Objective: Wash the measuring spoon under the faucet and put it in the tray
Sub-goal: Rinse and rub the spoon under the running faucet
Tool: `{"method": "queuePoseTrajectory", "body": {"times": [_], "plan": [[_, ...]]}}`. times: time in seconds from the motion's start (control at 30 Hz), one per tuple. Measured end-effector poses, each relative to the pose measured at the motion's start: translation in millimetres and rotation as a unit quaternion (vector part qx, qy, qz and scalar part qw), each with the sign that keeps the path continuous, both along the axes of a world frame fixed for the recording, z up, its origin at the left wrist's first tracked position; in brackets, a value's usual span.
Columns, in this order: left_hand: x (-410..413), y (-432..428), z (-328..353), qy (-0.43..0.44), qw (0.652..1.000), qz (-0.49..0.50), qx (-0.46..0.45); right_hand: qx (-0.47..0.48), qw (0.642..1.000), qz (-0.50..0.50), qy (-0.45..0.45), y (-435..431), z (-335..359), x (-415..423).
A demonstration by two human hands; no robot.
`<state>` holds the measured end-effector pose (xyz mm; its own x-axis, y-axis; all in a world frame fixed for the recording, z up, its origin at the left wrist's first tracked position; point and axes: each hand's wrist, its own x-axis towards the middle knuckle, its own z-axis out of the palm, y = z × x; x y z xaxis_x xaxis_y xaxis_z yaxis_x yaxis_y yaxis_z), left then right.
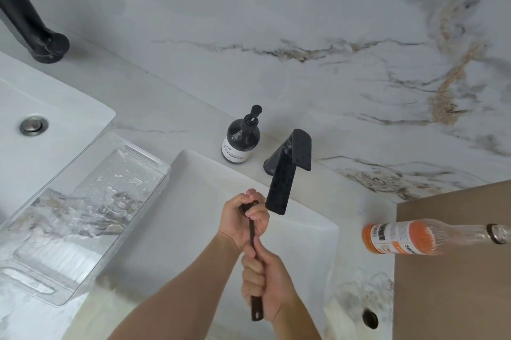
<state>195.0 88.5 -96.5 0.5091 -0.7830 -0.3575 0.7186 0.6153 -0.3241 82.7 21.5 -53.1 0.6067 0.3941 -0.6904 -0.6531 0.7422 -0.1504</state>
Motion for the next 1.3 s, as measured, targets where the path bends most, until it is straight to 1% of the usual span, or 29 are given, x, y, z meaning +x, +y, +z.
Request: {"method": "queuePoseTrajectory", "body": {"times": [0.07, 0.13, 0.17, 0.3, 0.33, 0.43, 0.47, 0.53, 0.6, 0.67, 0.7, 0.73, 0.77, 0.8, 0.83, 0.87, 0.9, 0.93, 0.97, 1.0, 1.03, 1.07, 1.1, 1.13, 1.17, 1.2, 1.23, 1.27, 1.3], "plan": [[1, -3, -4, 0.015, 1.0, -0.005, -0.026, -0.044, 0.998, 0.042, 0.011, -16, 6, 2], [7, -5, -5, 0.025, 0.999, -0.042, -0.008, -0.116, 0.987, 0.106, 0.032, -43, 16, 5], [10, -7, -4, 0.03, 0.998, -0.057, 0.008, -0.137, 0.981, 0.132, 0.039, -55, 20, 6], [10, -20, 2, 0.006, 0.995, -0.08, 0.053, -0.173, 0.963, 0.201, 0.057, -78, 34, 13], [9, -23, 3, -0.003, 0.995, -0.073, 0.068, -0.173, 0.963, 0.195, 0.061, -78, 35, 14], [7, -28, 4, -0.027, 0.991, -0.047, 0.124, -0.169, 0.974, 0.135, 0.07, -66, 35, 13], [7, -28, 3, -0.019, 0.992, -0.037, 0.117, -0.177, 0.974, 0.123, 0.067, -58, 33, 12], [9, -25, 3, 0.001, 0.997, -0.03, 0.068, -0.195, 0.972, 0.117, 0.057, -42, 30, 9], [13, -23, 1, -0.013, 0.998, -0.053, 0.041, -0.22, 0.967, 0.116, 0.052, -34, 30, 8], [17, -23, 1, -0.045, 0.995, -0.073, 0.055, -0.285, 0.95, 0.121, 0.047, -33, 30, 11], [20, -24, 2, -0.056, 0.993, -0.079, 0.073, -0.344, 0.929, 0.129, 0.042, -34, 31, 14], [21, -26, 2, -0.062, 0.99, -0.082, 0.092, -0.425, 0.893, 0.148, 0.032, -35, 32, 16], [21, -28, 2, -0.064, 0.989, -0.081, 0.102, -0.52, 0.835, 0.18, 0.018, -35, 32, 19], [21, -31, 1, -0.061, 0.99, -0.075, 0.106, -0.613, 0.76, 0.218, -0.003, -34, 32, 20], [20, -33, 0, -0.054, 0.991, -0.072, 0.103, -0.676, 0.69, 0.256, -0.023, -32, 32, 20], [20, -34, -1, -0.043, 0.992, -0.074, 0.089, -0.703, 0.655, 0.275, -0.034, -29, 31, 20], [20, -33, -1, -0.035, 0.993, -0.086, 0.069, -0.706, 0.649, 0.281, -0.038, -26, 29, 18], [21, -32, -1, -0.038, 0.992, -0.102, 0.056, -0.675, 0.69, 0.261, -0.031, -24, 27, 15], [22, -29, -1, -0.044, 0.99, -0.118, 0.058, -0.612, 0.759, 0.221, -0.01, -24, 27, 13], [22, -26, -2, -0.043, 0.989, -0.128, 0.057, -0.515, 0.837, 0.182, 0.017, -26, 27, 12], [21, -23, -3, -0.037, 0.99, -0.132, 0.042, -0.413, 0.898, 0.146, 0.037, -29, 28, 10], [19, -21, -4, -0.029, 0.991, -0.128, 0.023, -0.326, 0.936, 0.124, 0.047, -33, 30, 9], [16, -20, -3, -0.022, 0.993, -0.119, 0.009, -0.25, 0.961, 0.107, 0.048, -36, 33, 8], [15, -21, -3, -0.016, 0.993, -0.113, 0.005, -0.192, 0.976, 0.091, 0.046, -37, 35, 5], [14, -23, -3, -0.014, 0.994, -0.11, 0.008, -0.156, 0.984, 0.077, 0.047, -37, 35, 4], [14, -25, -3, -0.017, 0.994, -0.109, 0.014, -0.153, 0.985, 0.071, 0.047, -37, 34, 3], [15, -27, -5, -0.018, 0.993, -0.109, 0.027, -0.182, 0.979, 0.077, 0.05, -36, 32, 4], [17, -29, -7, -0.015, 0.993, -0.108, 0.043, -0.251, 0.962, 0.093, 0.049, -35, 28, 6], [18, -29, -9, -0.007, 0.993, -0.106, 0.06, -0.342, 0.931, 0.12, 0.046, -35, 26, 10]]}}
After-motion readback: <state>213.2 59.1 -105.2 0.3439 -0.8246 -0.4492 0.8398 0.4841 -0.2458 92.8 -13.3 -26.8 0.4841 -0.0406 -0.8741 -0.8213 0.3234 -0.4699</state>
